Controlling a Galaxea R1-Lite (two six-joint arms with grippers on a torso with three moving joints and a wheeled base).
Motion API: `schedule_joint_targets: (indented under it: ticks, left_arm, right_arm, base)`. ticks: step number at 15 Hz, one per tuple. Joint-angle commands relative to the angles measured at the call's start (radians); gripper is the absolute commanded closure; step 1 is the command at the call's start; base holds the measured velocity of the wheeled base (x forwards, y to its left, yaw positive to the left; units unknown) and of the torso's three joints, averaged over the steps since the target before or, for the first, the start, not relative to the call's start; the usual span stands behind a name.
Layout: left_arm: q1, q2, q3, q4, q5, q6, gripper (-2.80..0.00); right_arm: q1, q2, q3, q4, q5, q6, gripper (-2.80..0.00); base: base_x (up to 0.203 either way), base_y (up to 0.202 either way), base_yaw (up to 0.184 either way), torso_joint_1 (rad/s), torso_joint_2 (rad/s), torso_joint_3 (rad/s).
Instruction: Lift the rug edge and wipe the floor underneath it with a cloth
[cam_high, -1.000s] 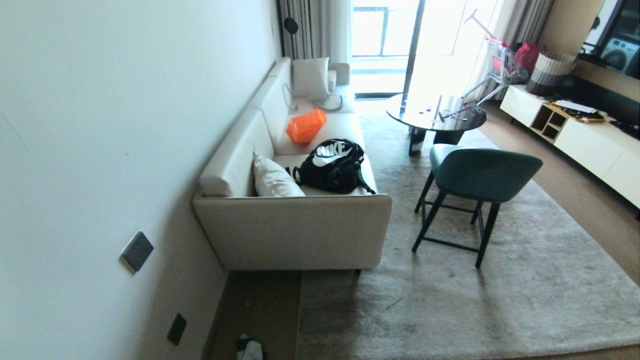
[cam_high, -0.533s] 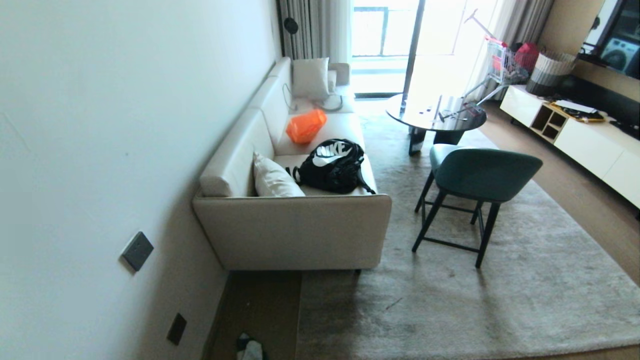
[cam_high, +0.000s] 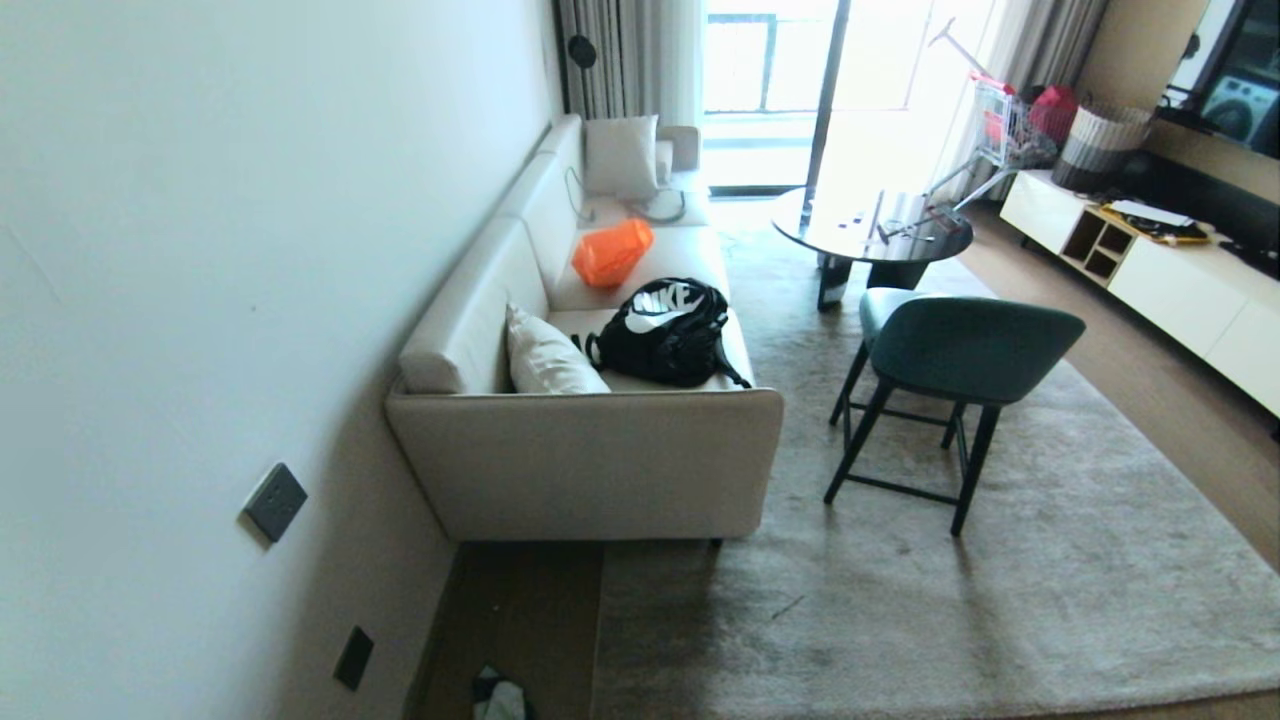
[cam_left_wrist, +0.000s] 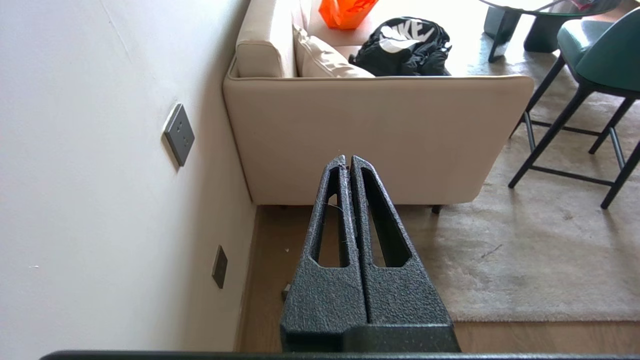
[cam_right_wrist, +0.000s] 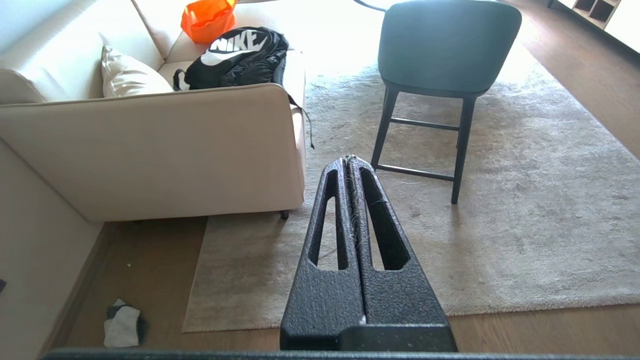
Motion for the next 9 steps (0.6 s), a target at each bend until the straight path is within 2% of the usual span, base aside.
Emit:
schedule_joint_targets:
  ticks: [1, 9]
  left_arm:
    - [0.000, 0.000, 0.000, 0.000, 0.000, -0.001, 0.00]
    - [0.000, 0.000, 0.000, 0.000, 0.000, 0.000, 0.00]
  right_arm:
    - [0.000, 0.001, 0.000, 0.001, 0.000, 0.000, 0.00]
    - [0.000, 0.001, 0.000, 0.001, 0.000, 0.000, 0.00]
  base:
    - [0.000, 0.000, 0.000, 0.000, 0.00, 0.000]
    - [0.000, 0.000, 0.000, 0.000, 0.00, 0.000]
